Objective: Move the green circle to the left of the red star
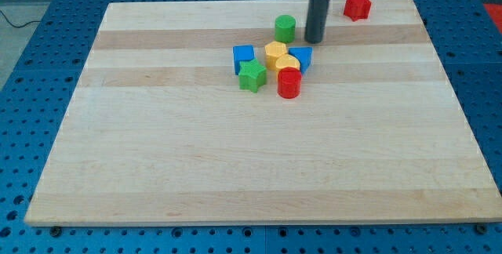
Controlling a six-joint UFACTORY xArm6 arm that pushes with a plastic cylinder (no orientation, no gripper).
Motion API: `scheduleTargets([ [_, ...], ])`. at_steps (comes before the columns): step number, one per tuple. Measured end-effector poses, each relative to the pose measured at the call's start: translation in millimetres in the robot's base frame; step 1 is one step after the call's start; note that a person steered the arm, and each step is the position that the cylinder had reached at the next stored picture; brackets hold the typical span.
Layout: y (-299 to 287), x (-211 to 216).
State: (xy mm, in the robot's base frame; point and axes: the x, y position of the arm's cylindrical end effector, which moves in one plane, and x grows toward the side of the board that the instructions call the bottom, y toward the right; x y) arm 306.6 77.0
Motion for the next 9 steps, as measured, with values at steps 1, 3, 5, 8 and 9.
scheduleTargets([
  [1,-48,0],
  [3,-101,-1],
  [5,12,-24],
  [8,-44,-10],
  [9,-82,-14],
])
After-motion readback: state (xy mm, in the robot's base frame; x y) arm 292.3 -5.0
